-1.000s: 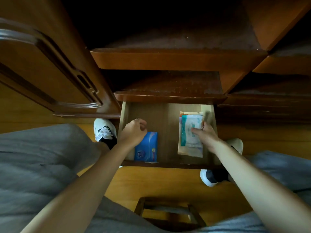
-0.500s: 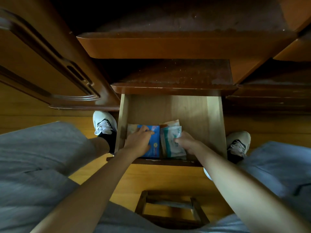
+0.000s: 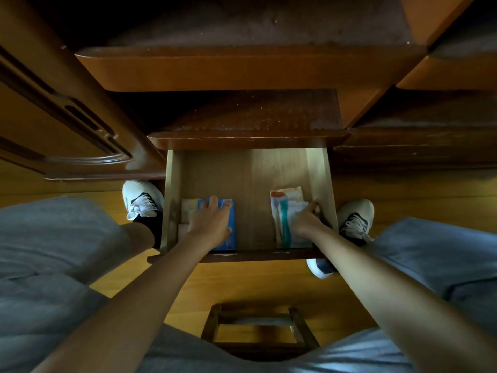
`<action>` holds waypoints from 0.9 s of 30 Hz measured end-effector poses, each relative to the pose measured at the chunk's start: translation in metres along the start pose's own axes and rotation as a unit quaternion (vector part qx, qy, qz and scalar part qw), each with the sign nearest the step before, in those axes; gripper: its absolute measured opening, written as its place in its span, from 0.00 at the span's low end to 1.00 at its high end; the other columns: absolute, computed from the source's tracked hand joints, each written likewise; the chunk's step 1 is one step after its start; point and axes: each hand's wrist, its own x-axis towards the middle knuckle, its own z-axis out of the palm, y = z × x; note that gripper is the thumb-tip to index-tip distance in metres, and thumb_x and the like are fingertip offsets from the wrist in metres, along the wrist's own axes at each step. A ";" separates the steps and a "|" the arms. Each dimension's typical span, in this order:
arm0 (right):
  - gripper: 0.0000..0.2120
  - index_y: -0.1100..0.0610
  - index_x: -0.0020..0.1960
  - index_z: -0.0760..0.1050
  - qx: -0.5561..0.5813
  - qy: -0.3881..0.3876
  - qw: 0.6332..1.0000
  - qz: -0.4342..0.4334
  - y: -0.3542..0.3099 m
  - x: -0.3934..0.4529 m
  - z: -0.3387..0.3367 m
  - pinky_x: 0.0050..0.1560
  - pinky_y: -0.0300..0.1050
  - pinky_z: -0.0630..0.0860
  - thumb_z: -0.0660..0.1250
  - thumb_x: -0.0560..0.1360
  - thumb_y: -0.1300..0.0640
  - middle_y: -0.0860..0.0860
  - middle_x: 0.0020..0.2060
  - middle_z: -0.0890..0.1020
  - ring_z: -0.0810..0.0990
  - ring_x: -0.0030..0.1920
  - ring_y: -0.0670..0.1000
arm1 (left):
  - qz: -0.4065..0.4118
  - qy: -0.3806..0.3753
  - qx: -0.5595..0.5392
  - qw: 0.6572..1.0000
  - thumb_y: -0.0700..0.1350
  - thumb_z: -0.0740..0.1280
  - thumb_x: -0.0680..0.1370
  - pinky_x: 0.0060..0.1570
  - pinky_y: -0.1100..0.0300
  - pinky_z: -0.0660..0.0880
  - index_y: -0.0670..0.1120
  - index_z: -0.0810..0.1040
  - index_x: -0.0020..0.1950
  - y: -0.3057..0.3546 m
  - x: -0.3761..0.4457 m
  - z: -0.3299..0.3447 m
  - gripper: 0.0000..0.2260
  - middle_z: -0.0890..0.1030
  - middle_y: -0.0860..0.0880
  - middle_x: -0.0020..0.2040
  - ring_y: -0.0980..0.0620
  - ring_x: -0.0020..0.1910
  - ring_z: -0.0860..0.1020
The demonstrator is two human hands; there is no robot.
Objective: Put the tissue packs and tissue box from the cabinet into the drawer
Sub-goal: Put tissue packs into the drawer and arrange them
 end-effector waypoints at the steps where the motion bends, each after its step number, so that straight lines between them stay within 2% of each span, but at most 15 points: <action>1: 0.29 0.58 0.80 0.49 -0.011 0.030 0.999 -0.036 -0.001 0.000 0.002 0.45 0.48 0.79 0.60 0.85 0.56 0.58 0.55 0.77 0.81 0.50 0.55 | -0.003 -0.001 -0.004 1.000 0.53 0.70 0.78 0.53 0.49 0.78 0.50 0.57 0.80 0.001 0.000 0.000 0.34 0.65 0.42 0.71 0.41 0.66 0.70; 2: 0.31 0.56 0.78 0.51 -0.030 0.073 0.994 -0.077 -0.005 -0.002 0.005 0.42 0.47 0.80 0.65 0.83 0.57 0.56 0.54 0.76 0.81 0.49 0.54 | -0.005 -0.002 -0.008 1.000 0.53 0.70 0.78 0.53 0.50 0.77 0.50 0.58 0.80 0.002 0.001 -0.001 0.34 0.65 0.42 0.70 0.41 0.66 0.70; 3: 0.34 0.54 0.77 0.52 -0.072 0.122 0.983 -0.121 -0.010 -0.001 0.009 0.47 0.50 0.82 0.69 0.80 0.57 0.57 0.60 0.75 0.81 0.54 0.55 | -0.004 -0.002 -0.010 1.000 0.53 0.71 0.78 0.53 0.50 0.77 0.50 0.58 0.80 0.002 0.001 -0.001 0.35 0.65 0.42 0.70 0.42 0.65 0.71; 5: 0.41 0.53 0.78 0.55 -0.207 0.158 0.947 -0.187 -0.025 -0.001 0.013 0.62 0.58 0.78 0.76 0.74 0.53 0.59 0.72 0.68 0.72 0.70 0.61 | 0.002 -0.001 -0.010 1.000 0.53 0.71 0.77 0.54 0.50 0.78 0.49 0.57 0.79 0.000 0.000 0.000 0.35 0.65 0.42 0.70 0.42 0.65 0.71; 6: 0.44 0.53 0.79 0.55 -0.261 0.145 0.932 -0.206 -0.032 -0.002 0.014 0.66 0.60 0.75 0.78 0.72 0.50 0.60 0.75 0.64 0.66 0.74 0.63 | 0.005 -0.002 -0.010 1.000 0.54 0.71 0.77 0.54 0.49 0.78 0.49 0.57 0.80 -0.001 -0.001 0.001 0.35 0.65 0.42 0.71 0.42 0.65 0.71; 8: 0.46 0.52 0.80 0.54 -0.321 0.102 0.914 -0.224 -0.039 -0.004 0.014 0.67 0.61 0.74 0.77 0.72 0.47 0.59 0.78 0.59 0.60 0.77 0.64 | 0.010 -0.002 -0.017 1.000 0.54 0.70 0.78 0.53 0.50 0.78 0.50 0.56 0.80 -0.004 -0.001 0.003 0.35 0.64 0.42 0.71 0.43 0.65 0.71; 10: 0.44 0.51 0.81 0.53 -0.370 0.083 0.895 -0.235 -0.037 -0.006 0.019 0.68 0.60 0.73 0.75 0.74 0.50 0.58 0.79 0.56 0.57 0.78 0.63 | 0.014 0.004 -0.025 1.000 0.55 0.69 0.78 0.51 0.51 0.77 0.51 0.56 0.80 -0.006 0.000 0.005 0.35 0.64 0.43 0.70 0.43 0.65 0.70; 13: 0.43 0.52 0.82 0.51 -0.422 0.097 0.866 -0.249 -0.026 -0.009 0.028 0.69 0.58 0.73 0.73 0.76 0.57 0.59 0.79 0.53 0.54 0.78 0.62 | 0.015 0.009 -0.024 1.000 0.56 0.69 0.78 0.51 0.51 0.77 0.52 0.56 0.80 -0.009 0.002 0.008 0.35 0.64 0.44 0.70 0.44 0.65 0.70; 17: 0.38 0.55 0.82 0.52 -0.456 0.135 0.855 -0.209 -0.015 -0.008 0.019 0.67 0.55 0.73 0.69 0.78 0.53 0.61 0.76 0.60 0.61 0.74 0.62 | 0.010 0.003 -0.036 0.999 0.57 0.70 0.77 0.54 0.50 0.77 0.53 0.56 0.80 -0.010 0.004 0.009 0.36 0.64 0.44 0.70 0.44 0.66 0.70; 21: 0.39 0.52 0.83 0.46 -0.443 0.126 0.863 -0.207 -0.004 -0.005 0.016 0.73 0.60 0.67 0.65 0.81 0.51 0.60 0.79 0.55 0.57 0.77 0.63 | 0.005 -0.007 -0.062 0.998 0.56 0.71 0.76 0.55 0.50 0.77 0.54 0.57 0.79 -0.011 0.007 0.006 0.35 0.64 0.45 0.70 0.44 0.67 0.69; 25: 0.44 0.51 0.83 0.46 -0.383 0.119 0.883 -0.245 0.001 -0.003 0.014 0.71 0.60 0.70 0.70 0.77 0.49 0.60 0.80 0.55 0.56 0.79 0.62 | -0.005 -0.015 -0.071 0.997 0.55 0.71 0.77 0.54 0.49 0.79 0.54 0.58 0.79 -0.011 0.009 0.004 0.35 0.64 0.45 0.70 0.44 0.66 0.70; 27: 0.49 0.52 0.82 0.47 -0.316 0.116 0.906 -0.256 0.003 -0.004 0.012 0.71 0.60 0.71 0.75 0.73 0.48 0.57 0.80 0.57 0.56 0.79 0.61 | -0.010 -0.016 -0.065 0.998 0.55 0.71 0.76 0.53 0.49 0.79 0.54 0.58 0.79 -0.009 0.010 0.004 0.35 0.64 0.44 0.70 0.43 0.66 0.70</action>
